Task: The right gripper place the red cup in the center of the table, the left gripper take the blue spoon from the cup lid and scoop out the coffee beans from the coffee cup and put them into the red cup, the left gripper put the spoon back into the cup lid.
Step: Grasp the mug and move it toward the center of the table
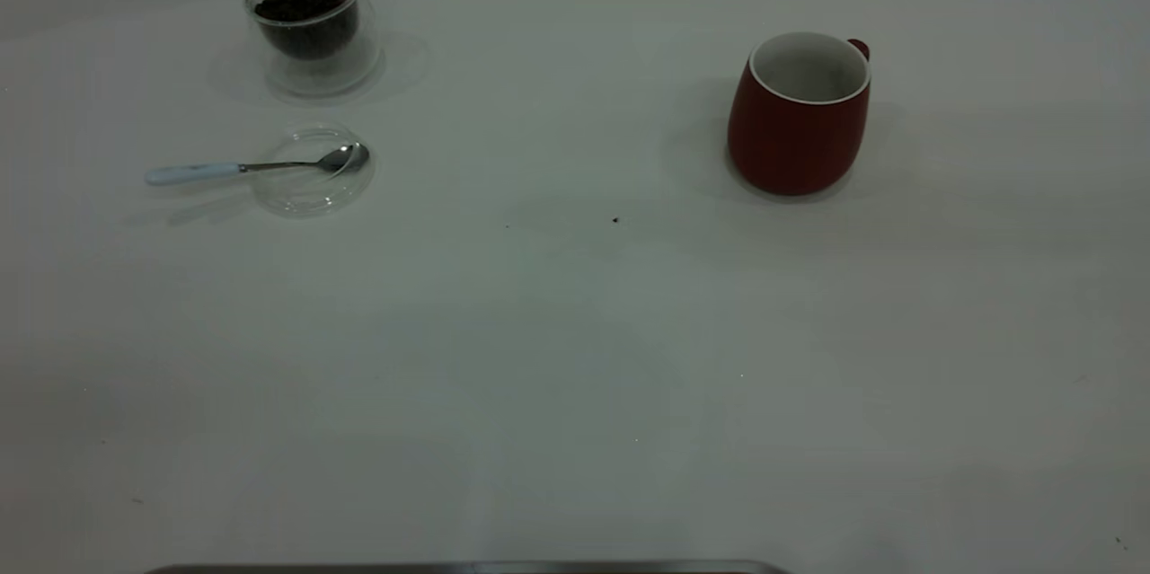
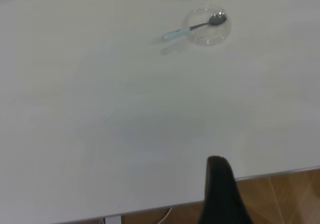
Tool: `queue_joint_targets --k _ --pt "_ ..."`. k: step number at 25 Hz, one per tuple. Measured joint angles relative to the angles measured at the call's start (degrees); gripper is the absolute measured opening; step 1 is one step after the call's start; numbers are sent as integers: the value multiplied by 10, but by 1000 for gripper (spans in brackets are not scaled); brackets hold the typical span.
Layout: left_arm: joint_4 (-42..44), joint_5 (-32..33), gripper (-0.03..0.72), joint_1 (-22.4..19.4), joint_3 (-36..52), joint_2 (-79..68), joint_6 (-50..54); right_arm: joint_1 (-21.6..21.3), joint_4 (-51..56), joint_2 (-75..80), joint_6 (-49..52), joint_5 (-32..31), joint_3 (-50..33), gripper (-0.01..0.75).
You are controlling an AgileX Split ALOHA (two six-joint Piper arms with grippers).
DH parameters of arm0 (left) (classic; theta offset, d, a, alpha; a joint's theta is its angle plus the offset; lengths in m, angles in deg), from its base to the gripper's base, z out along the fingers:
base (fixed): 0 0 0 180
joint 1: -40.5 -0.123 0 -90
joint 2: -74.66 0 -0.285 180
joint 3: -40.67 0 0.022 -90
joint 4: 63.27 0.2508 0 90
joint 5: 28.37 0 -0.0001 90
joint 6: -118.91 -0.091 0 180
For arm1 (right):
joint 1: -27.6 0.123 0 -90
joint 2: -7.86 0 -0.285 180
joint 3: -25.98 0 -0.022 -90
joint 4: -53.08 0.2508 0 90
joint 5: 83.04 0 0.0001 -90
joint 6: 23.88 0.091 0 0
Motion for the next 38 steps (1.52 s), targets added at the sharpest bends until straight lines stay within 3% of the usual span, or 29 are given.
queue_joint_targets --k 10,22,38 --pt "0 0 547 0 0 0 0 2 18 346 -169 85 107 698" --pt "0 0 547 0 0 0 0 96 -52 643 -209 211 201 691" --pt "0 0 547 0 0 0 2 149 -108 946 -248 225 478 653"
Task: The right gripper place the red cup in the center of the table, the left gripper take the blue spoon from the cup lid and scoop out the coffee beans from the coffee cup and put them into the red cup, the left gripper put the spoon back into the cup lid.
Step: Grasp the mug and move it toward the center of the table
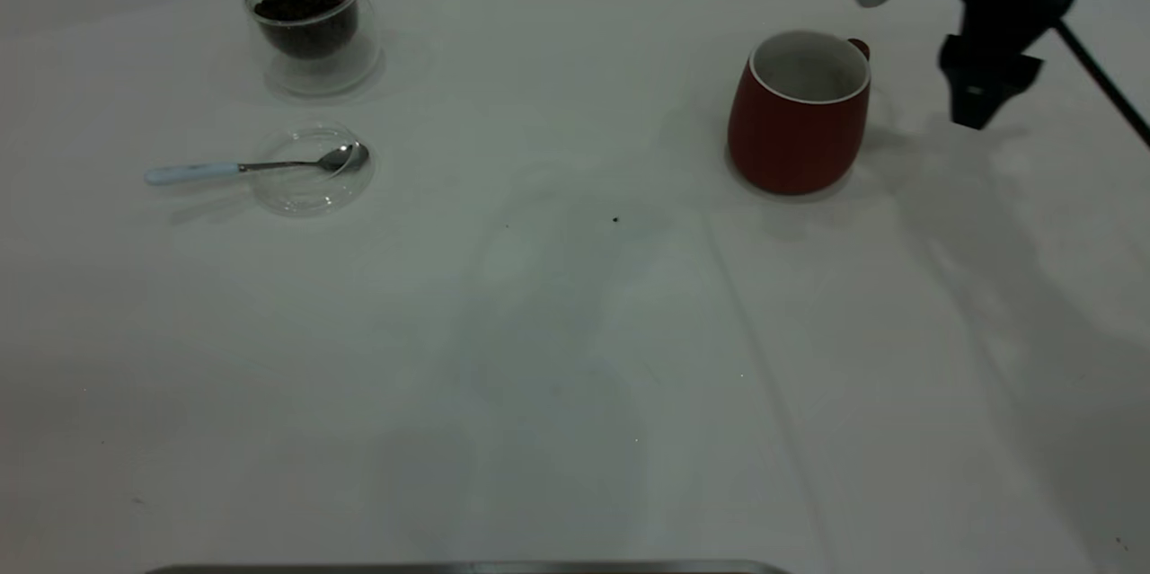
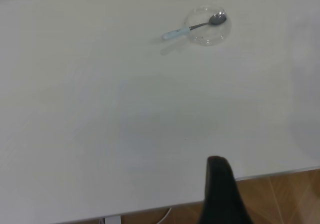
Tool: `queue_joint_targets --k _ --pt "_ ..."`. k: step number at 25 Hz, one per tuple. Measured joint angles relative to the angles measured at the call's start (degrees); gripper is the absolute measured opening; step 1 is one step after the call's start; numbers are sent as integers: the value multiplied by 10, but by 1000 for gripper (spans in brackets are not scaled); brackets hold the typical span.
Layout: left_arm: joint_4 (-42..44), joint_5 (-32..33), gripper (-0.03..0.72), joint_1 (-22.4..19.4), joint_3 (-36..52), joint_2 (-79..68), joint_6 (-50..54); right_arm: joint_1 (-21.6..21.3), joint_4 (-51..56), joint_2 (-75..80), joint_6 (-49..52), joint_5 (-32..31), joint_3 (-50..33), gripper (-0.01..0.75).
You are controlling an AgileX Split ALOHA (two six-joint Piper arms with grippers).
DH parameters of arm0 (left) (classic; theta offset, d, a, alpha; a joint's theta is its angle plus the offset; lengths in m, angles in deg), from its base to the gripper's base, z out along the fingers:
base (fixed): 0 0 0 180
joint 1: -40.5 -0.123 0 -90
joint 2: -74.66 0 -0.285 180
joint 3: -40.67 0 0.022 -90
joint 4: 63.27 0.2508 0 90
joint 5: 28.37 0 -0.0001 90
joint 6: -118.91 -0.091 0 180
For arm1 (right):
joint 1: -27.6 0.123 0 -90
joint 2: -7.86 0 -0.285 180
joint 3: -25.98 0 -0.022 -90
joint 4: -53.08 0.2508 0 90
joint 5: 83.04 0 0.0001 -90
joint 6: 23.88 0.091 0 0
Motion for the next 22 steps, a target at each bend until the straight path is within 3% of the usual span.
queue_joint_targets --k 8,22 --pt "0 0 547 0 0 0 -1 49 0 37 -6 0 51 644" --pt "0 0 547 0 0 0 -1 133 17 38 -12 27 56 636"
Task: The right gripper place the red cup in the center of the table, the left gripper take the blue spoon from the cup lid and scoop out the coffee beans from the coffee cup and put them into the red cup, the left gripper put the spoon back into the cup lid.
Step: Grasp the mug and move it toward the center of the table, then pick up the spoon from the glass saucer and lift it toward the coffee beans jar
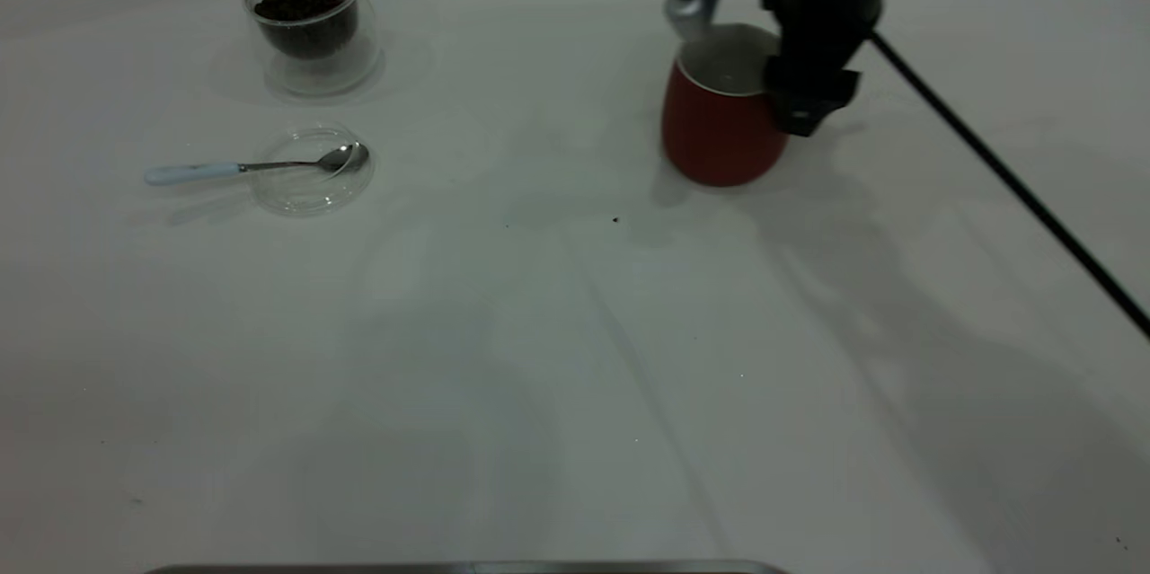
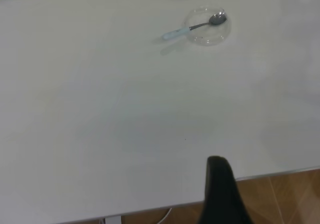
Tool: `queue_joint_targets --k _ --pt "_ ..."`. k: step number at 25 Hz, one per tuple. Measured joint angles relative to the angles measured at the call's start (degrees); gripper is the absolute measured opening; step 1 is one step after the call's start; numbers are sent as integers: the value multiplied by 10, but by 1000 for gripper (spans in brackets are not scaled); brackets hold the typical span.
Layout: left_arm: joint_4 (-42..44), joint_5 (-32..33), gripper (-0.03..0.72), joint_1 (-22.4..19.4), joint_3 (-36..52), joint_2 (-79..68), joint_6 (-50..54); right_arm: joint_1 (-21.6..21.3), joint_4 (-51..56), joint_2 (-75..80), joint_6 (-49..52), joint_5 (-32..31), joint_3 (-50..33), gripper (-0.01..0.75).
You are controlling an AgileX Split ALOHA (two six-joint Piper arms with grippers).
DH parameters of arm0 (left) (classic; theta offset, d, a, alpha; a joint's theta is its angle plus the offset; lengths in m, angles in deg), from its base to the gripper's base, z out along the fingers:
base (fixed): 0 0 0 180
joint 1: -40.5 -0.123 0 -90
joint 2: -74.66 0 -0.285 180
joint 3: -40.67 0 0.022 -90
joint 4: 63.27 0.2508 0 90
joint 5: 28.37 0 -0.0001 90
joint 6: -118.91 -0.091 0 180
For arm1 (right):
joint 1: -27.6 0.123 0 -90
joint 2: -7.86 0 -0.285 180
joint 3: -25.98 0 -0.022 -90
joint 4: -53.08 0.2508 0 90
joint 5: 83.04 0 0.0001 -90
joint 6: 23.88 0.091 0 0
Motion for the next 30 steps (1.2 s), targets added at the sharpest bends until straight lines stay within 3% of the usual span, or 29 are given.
queue_joint_targets --k 10,17,22,30 --pt "0 0 547 0 0 0 0 68 37 0 0 78 0 627" --pt "0 0 547 0 0 0 0 93 46 -14 5 85 0 623" --pt "0 0 547 0 0 0 0 95 51 -121 58 -13 0 620" --pt "0 0 547 0 0 0 1 95 73 -322 90 -248 0 611"
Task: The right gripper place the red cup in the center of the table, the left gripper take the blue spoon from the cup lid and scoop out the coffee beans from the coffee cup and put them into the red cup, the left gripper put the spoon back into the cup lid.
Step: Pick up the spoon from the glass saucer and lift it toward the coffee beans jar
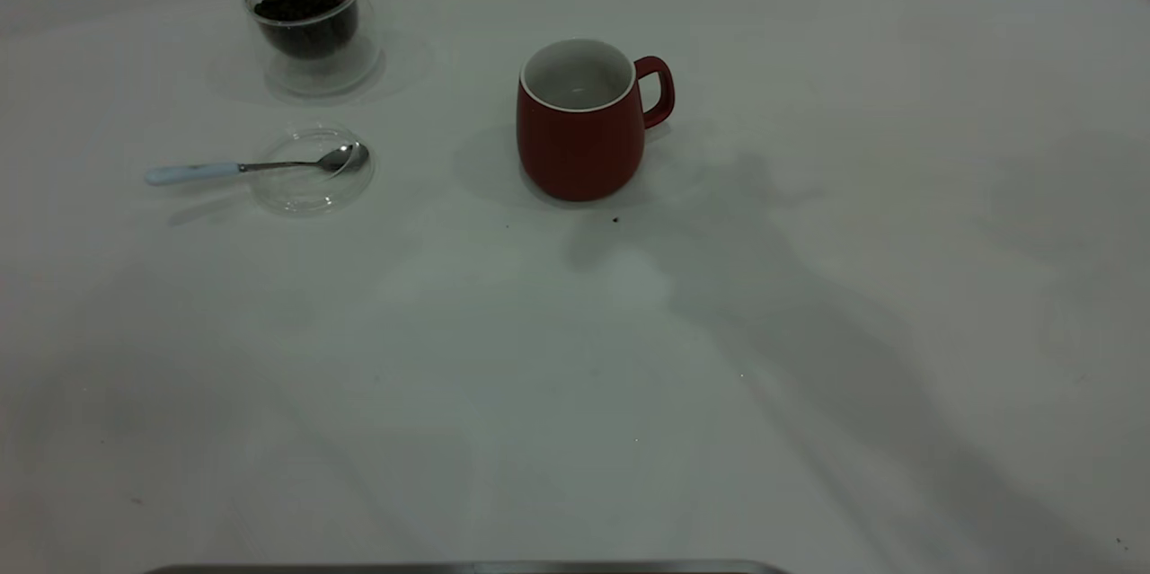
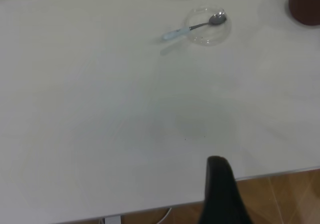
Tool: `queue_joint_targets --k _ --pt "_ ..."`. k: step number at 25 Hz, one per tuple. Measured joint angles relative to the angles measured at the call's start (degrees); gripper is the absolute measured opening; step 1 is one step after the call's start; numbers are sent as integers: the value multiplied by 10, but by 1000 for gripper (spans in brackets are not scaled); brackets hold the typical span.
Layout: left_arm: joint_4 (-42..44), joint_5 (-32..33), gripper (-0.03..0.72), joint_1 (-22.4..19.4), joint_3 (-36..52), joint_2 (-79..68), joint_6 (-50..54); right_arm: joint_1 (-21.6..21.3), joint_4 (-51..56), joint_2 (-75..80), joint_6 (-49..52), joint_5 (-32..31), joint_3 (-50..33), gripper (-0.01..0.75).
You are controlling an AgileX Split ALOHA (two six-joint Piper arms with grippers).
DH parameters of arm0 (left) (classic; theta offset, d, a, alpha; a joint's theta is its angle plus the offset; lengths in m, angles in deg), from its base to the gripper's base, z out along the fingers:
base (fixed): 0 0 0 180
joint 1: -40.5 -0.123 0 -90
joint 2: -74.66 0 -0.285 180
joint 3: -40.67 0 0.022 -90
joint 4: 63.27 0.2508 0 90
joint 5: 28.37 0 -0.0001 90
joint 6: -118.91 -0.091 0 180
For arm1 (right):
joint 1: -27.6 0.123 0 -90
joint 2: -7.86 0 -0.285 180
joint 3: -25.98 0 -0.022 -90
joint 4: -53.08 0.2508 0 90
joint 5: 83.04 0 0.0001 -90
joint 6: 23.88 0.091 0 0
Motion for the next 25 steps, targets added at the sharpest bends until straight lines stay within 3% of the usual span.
queue_joint_targets --k 3,5,12,25 --pt "0 0 547 0 0 0 0 0 15 -62 36 -102 0 608" --pt "0 0 547 0 0 0 0 0 19 -96 63 -137 -1 604" --pt "0 0 547 0 0 0 0 0 32 -196 65 -147 -46 602" --pt "0 0 547 0 0 0 0 0 67 -477 163 -147 -367 596"
